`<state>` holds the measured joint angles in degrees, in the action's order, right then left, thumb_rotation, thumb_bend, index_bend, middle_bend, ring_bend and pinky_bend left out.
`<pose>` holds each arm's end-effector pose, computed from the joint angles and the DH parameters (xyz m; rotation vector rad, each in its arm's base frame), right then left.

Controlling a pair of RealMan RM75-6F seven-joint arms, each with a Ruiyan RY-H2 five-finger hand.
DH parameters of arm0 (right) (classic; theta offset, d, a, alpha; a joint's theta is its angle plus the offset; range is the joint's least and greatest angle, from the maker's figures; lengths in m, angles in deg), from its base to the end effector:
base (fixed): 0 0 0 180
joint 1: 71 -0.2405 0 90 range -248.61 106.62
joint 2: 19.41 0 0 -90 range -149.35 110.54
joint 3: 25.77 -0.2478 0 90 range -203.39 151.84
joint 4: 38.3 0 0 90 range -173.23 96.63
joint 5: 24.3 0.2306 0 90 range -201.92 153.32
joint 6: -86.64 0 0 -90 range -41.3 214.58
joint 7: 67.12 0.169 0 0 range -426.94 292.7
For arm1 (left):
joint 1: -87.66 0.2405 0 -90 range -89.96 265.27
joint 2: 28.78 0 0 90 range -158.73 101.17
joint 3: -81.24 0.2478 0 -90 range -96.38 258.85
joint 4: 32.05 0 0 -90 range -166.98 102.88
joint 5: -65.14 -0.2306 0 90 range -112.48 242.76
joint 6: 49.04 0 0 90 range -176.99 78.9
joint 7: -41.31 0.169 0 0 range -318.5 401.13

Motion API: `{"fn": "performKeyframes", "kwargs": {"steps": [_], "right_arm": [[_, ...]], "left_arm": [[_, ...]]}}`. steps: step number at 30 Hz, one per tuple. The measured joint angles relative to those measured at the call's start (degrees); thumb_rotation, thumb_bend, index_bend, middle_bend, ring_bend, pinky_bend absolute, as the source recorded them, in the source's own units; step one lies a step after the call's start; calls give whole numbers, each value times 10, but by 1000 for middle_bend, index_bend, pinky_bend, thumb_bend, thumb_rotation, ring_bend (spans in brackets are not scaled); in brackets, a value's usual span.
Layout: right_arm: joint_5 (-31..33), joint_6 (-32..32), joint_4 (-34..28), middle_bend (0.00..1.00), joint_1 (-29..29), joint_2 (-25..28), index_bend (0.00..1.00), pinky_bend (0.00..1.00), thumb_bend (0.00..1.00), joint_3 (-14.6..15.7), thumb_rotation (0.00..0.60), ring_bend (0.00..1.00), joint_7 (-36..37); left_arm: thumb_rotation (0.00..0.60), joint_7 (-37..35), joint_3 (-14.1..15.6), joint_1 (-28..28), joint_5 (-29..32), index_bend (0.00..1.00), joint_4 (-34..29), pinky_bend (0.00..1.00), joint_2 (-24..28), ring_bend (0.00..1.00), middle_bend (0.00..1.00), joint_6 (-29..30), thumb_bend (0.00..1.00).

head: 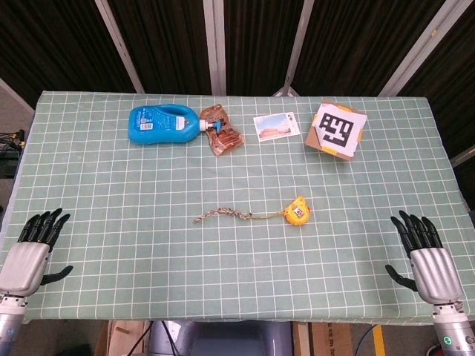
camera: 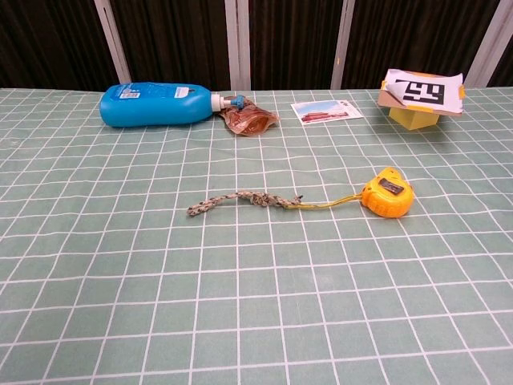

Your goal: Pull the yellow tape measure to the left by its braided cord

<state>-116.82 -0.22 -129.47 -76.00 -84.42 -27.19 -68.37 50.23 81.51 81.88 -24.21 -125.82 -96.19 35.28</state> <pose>-0.2965 -0.2011 0.1266 1.4884 -0.8290 0.9511 -0.2923 0.1974 0.1015 -1.5139 -0.8556 -0.8546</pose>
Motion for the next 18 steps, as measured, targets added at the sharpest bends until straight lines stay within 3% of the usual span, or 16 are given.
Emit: {"fn": "performKeyframes", "kwargs": {"steps": [18], "right_arm": [[2, 0, -1, 0, 1, 0, 0, 0, 231, 0, 600, 0, -1]], "left_arm": [[600, 3, 1, -1, 2, 0, -1, 0, 1, 0, 0, -5, 0]]}}
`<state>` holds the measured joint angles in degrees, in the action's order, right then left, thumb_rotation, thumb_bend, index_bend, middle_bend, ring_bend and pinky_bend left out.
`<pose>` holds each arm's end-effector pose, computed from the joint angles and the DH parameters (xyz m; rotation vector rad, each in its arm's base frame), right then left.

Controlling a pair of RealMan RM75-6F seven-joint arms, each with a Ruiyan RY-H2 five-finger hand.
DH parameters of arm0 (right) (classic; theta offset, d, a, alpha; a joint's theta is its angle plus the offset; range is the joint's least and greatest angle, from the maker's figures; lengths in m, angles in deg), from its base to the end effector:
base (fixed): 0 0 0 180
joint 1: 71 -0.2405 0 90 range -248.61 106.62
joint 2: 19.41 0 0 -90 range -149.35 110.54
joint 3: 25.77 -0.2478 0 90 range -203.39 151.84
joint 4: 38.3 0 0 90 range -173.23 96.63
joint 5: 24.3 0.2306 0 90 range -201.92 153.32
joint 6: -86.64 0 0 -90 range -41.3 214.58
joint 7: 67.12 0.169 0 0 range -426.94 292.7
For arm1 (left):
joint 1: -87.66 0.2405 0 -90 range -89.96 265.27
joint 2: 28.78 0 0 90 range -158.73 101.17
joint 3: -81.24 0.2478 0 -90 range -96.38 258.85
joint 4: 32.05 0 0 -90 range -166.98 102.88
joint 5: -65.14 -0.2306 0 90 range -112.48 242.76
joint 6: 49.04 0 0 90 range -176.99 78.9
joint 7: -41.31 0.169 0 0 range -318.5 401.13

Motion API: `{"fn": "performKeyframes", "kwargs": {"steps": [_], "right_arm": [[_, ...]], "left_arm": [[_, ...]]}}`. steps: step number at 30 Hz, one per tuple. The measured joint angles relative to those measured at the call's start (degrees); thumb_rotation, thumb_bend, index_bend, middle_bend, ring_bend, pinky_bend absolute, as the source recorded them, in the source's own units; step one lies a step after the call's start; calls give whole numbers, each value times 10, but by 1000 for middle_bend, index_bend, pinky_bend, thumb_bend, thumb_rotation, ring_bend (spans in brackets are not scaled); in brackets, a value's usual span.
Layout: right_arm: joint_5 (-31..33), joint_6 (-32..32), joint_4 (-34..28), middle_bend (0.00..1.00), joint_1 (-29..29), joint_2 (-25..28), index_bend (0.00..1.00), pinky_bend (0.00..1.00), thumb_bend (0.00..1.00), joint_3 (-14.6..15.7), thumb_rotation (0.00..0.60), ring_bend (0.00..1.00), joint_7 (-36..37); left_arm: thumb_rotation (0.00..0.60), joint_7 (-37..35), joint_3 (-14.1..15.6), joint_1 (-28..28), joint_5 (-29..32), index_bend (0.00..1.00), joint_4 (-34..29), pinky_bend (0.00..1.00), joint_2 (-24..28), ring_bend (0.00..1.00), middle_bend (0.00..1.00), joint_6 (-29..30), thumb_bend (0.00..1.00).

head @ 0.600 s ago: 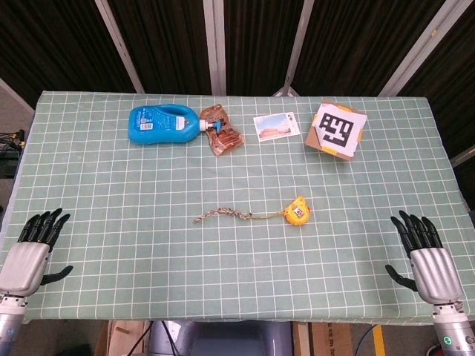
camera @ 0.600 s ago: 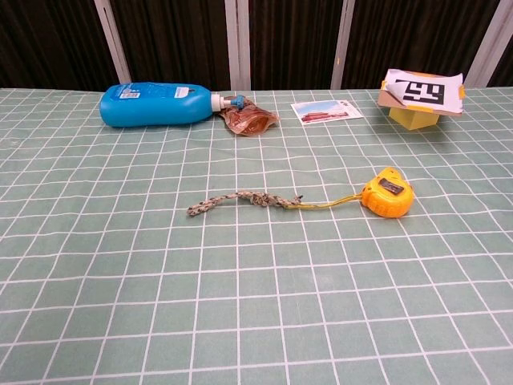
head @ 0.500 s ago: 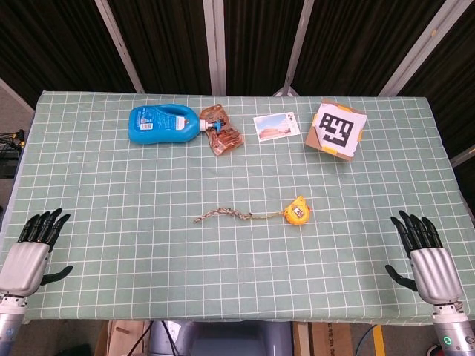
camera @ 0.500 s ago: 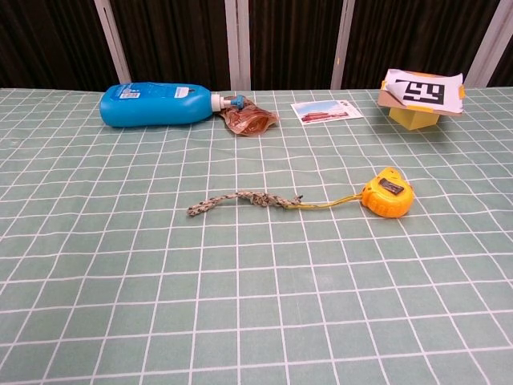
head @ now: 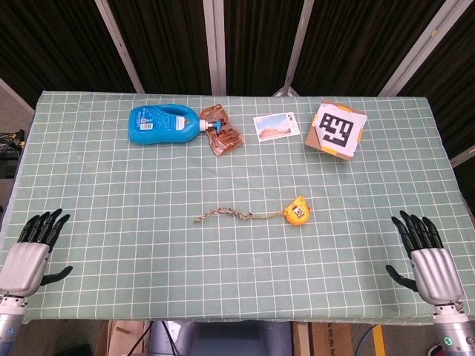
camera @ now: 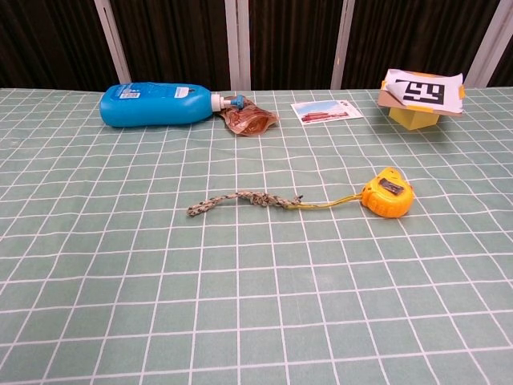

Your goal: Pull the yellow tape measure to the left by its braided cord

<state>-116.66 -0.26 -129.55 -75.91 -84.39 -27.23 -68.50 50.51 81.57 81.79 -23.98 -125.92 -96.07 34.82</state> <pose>-0.2969 -0.2008 0.1271 1.4847 -0.8290 0.9485 -0.2930 0.1976 0.1008 -1.5192 -0.8584 -0.8441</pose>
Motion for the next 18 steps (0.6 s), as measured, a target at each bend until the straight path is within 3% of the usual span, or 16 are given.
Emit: {"fn": "performKeyframes", "kwargs": {"steps": [11, 18], "right_arm": [[3, 2, -2, 0, 1, 2, 0, 0, 231, 0, 600, 0, 5], [3, 7, -5, 0, -1, 2, 0, 0, 231, 1, 600, 0, 9]], "left_arm": [[600, 2, -7, -5, 5, 0, -6, 0, 0, 0, 0, -3, 0], [600, 23, -31, -37, 25, 50, -39, 0, 6, 0, 0, -40, 17]]}}
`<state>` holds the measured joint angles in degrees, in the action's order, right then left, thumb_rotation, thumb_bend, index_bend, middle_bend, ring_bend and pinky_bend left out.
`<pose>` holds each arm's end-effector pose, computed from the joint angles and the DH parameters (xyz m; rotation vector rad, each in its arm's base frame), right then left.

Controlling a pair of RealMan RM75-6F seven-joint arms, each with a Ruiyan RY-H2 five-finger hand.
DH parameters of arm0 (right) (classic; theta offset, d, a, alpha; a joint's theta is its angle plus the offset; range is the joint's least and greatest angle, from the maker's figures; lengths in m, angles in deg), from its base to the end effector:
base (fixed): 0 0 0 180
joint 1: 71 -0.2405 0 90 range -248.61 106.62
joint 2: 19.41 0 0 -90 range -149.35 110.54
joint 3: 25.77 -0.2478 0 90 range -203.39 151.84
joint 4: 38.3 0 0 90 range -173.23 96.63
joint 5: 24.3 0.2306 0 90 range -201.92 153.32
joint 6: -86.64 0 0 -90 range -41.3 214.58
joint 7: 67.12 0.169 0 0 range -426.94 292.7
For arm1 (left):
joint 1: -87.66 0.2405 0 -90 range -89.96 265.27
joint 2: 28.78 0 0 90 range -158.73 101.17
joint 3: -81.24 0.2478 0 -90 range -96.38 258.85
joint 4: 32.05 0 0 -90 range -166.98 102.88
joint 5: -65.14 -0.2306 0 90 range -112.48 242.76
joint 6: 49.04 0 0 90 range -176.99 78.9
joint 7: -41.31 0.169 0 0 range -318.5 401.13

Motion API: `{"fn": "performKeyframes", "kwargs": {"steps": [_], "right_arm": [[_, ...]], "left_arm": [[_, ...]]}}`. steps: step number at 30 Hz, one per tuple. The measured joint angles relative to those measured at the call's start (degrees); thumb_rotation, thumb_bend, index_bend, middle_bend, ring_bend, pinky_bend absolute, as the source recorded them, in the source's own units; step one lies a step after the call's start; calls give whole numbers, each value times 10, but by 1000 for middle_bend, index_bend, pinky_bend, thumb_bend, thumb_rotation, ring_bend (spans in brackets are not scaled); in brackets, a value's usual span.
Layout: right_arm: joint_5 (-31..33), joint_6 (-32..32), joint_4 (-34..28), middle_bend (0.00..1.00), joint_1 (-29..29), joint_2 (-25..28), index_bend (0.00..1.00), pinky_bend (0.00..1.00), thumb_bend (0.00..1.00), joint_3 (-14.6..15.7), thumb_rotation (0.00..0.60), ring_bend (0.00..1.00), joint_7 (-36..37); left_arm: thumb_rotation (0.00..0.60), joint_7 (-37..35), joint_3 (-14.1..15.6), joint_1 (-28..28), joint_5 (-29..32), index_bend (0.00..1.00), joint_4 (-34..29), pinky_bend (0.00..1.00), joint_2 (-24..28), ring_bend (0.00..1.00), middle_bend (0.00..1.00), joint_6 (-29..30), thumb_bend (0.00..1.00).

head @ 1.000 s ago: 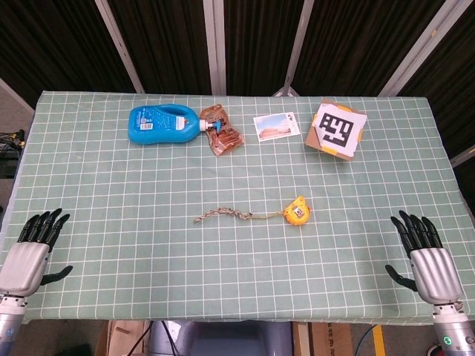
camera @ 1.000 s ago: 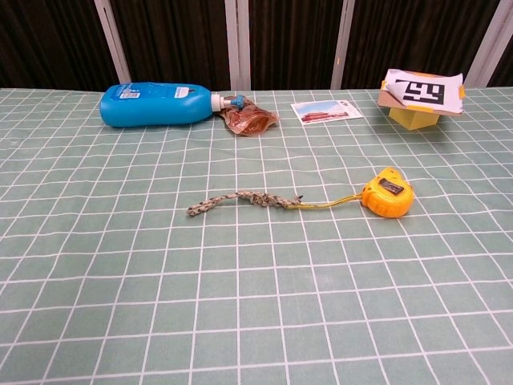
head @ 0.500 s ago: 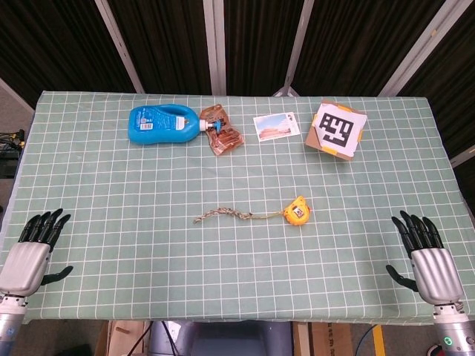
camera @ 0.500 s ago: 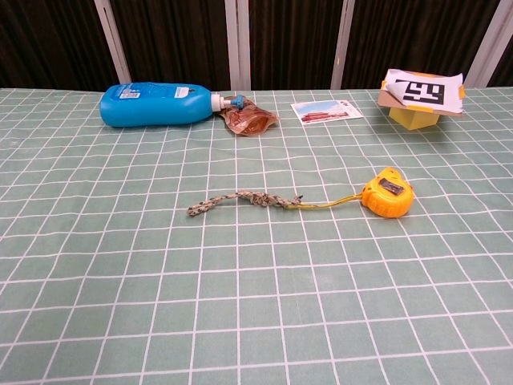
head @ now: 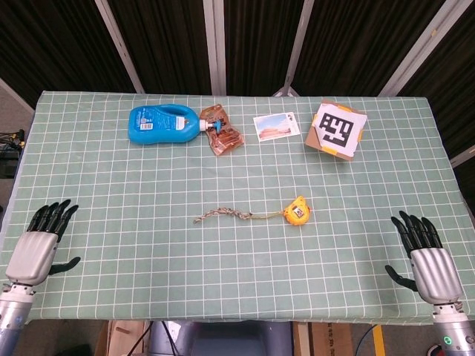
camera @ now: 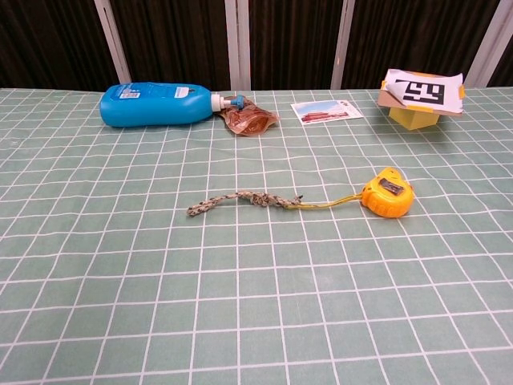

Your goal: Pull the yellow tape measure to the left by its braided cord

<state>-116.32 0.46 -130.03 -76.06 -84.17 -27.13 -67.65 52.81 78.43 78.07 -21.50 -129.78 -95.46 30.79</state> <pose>-0.2969 -0.2012 0.1257 1.4841 -0.8556 0.9526 -0.2696 0.2267 0.0981 -1.5381 -0.8568 -0.8785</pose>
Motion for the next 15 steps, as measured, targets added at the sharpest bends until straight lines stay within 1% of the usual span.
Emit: {"fn": "performKeyframes", "kwargs": {"steps": [2, 4, 10, 15], "right_arm": [[1, 1, -1, 0, 0, 0, 0, 0, 230, 0, 600, 0, 1], [2, 3, -1, 0, -1, 0, 0, 0, 231, 0, 600, 0, 2], [3, 4, -2, 0, -1, 1, 0, 0, 231, 0, 600, 0, 7], [6, 8, -4, 0, -2, 3, 0, 0, 232, 1, 600, 0, 14]], "left_arm": [[600, 12, -10, -14, 7, 133, -11, 0, 1, 0, 0, -15, 46], [600, 26, -23, -32, 19, 176, -24, 0, 0, 0, 0, -34, 71], [600, 78, -62, -87, 79, 267, -56, 0, -24, 0, 0, -92, 144], [600, 137, -88, -132, 135, 326, -64, 0, -69, 0, 0, -127, 190]]}}
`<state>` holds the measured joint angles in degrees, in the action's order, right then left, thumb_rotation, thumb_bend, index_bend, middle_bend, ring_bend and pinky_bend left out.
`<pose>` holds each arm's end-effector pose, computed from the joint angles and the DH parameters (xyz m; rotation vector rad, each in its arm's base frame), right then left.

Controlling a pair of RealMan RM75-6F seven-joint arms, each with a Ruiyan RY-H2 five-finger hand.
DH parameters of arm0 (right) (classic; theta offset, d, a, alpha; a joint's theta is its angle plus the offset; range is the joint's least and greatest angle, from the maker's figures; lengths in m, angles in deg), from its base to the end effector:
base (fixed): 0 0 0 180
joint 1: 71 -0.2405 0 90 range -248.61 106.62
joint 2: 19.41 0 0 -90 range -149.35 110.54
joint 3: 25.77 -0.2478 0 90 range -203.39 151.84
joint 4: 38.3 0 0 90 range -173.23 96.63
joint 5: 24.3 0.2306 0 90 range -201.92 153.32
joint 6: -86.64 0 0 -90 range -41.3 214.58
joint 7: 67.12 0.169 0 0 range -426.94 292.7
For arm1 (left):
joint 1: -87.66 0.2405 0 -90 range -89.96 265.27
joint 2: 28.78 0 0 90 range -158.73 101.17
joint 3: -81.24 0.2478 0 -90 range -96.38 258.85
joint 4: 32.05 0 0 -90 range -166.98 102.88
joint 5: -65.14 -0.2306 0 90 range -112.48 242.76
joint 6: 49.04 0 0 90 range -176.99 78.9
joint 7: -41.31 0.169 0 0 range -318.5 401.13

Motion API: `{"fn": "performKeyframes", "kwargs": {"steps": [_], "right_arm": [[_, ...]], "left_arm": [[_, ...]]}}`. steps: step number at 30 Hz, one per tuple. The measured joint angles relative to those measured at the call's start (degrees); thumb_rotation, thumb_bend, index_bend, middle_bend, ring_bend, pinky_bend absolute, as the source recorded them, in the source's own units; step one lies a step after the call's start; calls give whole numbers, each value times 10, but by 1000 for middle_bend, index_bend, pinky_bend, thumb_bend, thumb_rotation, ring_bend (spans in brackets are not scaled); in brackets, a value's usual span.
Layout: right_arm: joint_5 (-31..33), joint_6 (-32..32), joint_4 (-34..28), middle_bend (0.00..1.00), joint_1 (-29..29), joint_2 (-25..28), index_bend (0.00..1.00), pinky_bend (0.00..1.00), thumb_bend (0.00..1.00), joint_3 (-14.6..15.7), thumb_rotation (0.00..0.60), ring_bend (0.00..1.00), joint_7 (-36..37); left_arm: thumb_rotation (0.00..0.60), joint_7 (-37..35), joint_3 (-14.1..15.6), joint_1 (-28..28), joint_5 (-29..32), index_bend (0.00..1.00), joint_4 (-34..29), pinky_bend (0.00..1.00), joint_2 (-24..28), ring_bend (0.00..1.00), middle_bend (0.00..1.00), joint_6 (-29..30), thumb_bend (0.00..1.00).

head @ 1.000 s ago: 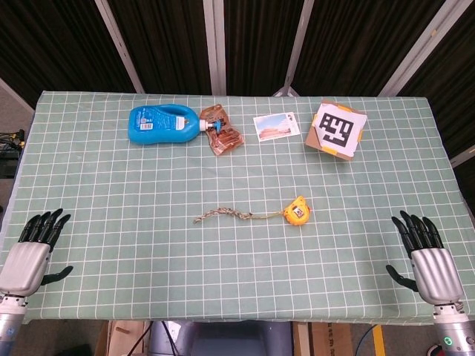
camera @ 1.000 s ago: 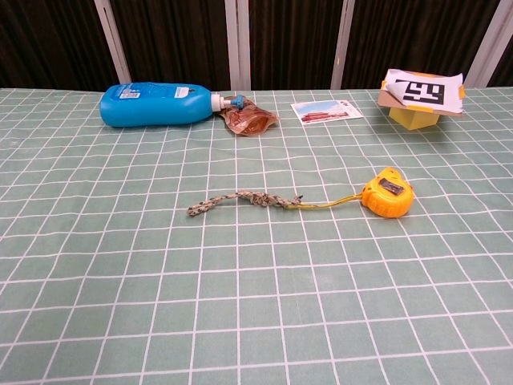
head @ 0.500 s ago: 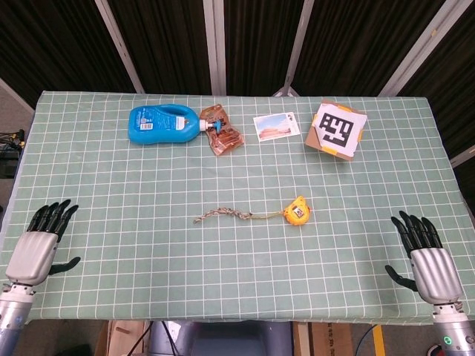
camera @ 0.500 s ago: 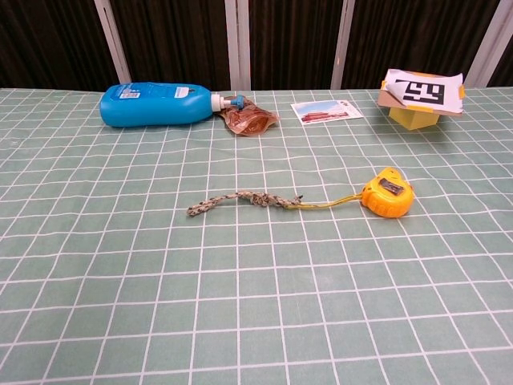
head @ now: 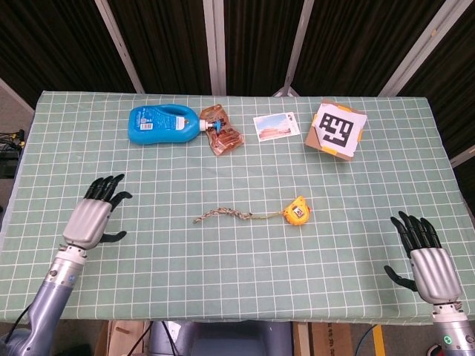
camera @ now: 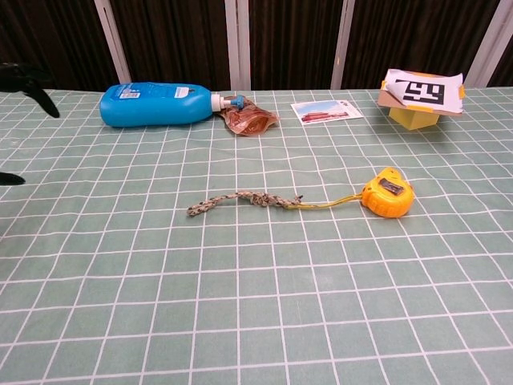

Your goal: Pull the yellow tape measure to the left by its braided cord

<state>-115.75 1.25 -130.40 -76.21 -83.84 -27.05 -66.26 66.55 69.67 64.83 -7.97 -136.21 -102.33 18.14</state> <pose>-0.2981 -0.2017 0.1252 1.4782 -0.8893 0.9578 -0.1824 0.3001 0.0511 -1.6486 -0.8820 -0.9281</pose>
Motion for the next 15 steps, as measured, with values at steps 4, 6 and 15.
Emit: {"fn": "performKeyframes", "kwargs": {"steps": [4, 6, 15], "right_arm": [[4, 3, -2, 0, 0, 1, 0, 0, 231, 0, 600, 0, 1], [7, 6, -4, 0, 0, 2, 0, 0, 232, 0, 600, 0, 3], [10, 11, -8, 0, -1, 6, 0, 0, 232, 1, 600, 0, 12]], "left_arm": [[600, 45, -15, -32, 38, 361, 2, 0, -41, 0, 0, -15, 230], [600, 66, -21, -48, 55, 375, 4, 0, -63, 0, 0, -21, 244], [600, 144, -33, -105, 120, 451, 44, 0, -160, 0, 15, -29, 270]]}}
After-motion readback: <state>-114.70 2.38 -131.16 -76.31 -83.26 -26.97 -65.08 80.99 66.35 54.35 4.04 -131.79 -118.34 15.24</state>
